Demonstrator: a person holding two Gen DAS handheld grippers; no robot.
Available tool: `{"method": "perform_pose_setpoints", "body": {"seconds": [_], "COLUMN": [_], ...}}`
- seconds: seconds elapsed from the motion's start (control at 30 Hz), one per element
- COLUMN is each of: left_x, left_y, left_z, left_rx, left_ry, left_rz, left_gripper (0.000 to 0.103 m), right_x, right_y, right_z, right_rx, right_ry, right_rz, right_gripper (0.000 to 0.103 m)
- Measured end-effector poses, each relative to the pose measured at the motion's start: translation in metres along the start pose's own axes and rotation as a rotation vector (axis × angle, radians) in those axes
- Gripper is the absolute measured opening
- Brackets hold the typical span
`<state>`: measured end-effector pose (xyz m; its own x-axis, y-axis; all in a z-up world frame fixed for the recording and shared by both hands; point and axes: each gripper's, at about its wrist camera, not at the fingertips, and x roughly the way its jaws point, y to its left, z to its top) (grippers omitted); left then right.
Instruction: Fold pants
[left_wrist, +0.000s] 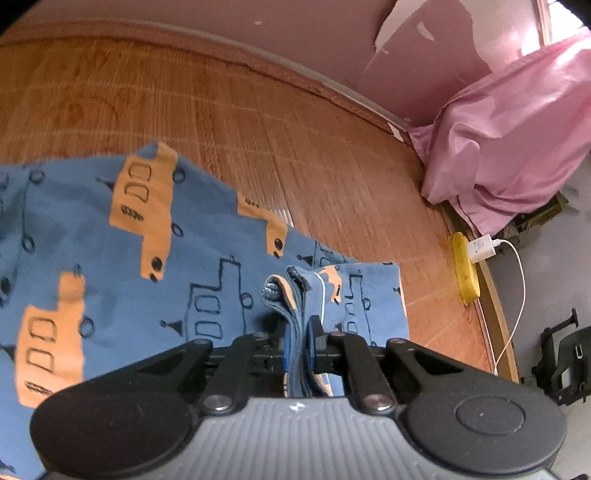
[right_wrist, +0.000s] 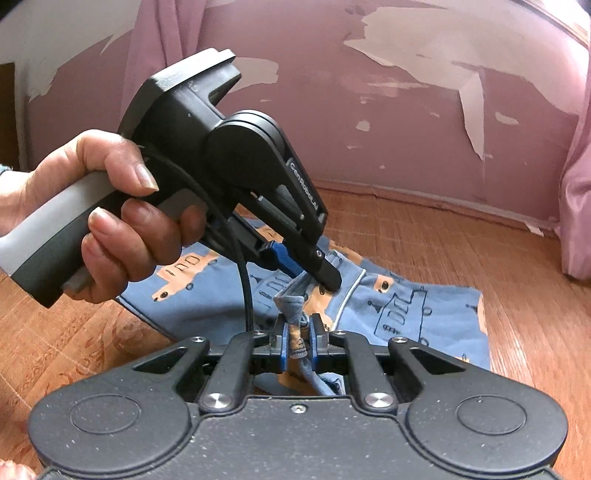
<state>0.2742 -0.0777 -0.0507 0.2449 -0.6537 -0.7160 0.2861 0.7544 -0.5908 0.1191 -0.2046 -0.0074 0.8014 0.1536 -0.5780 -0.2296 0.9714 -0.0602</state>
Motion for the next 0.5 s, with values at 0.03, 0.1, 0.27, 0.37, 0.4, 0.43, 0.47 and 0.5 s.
{"method": "perform_pose_setpoints", "body": {"seconds": [0.03, 0.1, 0.27, 0.37, 0.4, 0.43, 0.47, 0.5], "left_x": [-0.003, -0.009, -0.023, -0.036, -0.040, -0.045, -0.051, -0.055], "left_y": [0.001, 0.006, 0.025, 0.038, 0.041, 0.045, 0.048, 0.050], "left_z": [0.001, 0.002, 0.002, 0.000, 0.000, -0.001, -0.001, -0.002], "left_rx": [0.006, 0.012, 0.011, 0.013, 0.015, 0.020, 0.030, 0.040], "left_ry": [-0.005, -0.013, -0.026, -0.051, -0.057, -0.064, -0.070, -0.077], "left_rz": [-0.001, -0.003, 0.010, 0.002, 0.005, 0.010, 0.018, 0.027], "left_gripper": [0.010, 0.010, 0.010, 0.010, 0.010, 0.010, 0.010, 0.010], "right_x": [0.000, 0.001, 0.006, 0.010, 0.011, 0.013, 0.014, 0.016], "right_y": [0.002, 0.005, 0.014, 0.026, 0.030, 0.034, 0.038, 0.043], "right_z": [0.001, 0.002, 0.004, 0.007, 0.008, 0.010, 0.011, 0.013], "right_rx": [-0.012, -0.032, -0.053, -0.070, -0.071, -0.072, -0.074, -0.079], "right_ry": [0.000, 0.001, 0.012, 0.009, 0.008, 0.006, 0.005, 0.005], "right_rz": [0.004, 0.016, 0.059, 0.087, 0.095, 0.106, 0.116, 0.127], "right_gripper": [0.012, 0.012, 0.012, 0.012, 0.012, 0.012, 0.012, 0.012]}}
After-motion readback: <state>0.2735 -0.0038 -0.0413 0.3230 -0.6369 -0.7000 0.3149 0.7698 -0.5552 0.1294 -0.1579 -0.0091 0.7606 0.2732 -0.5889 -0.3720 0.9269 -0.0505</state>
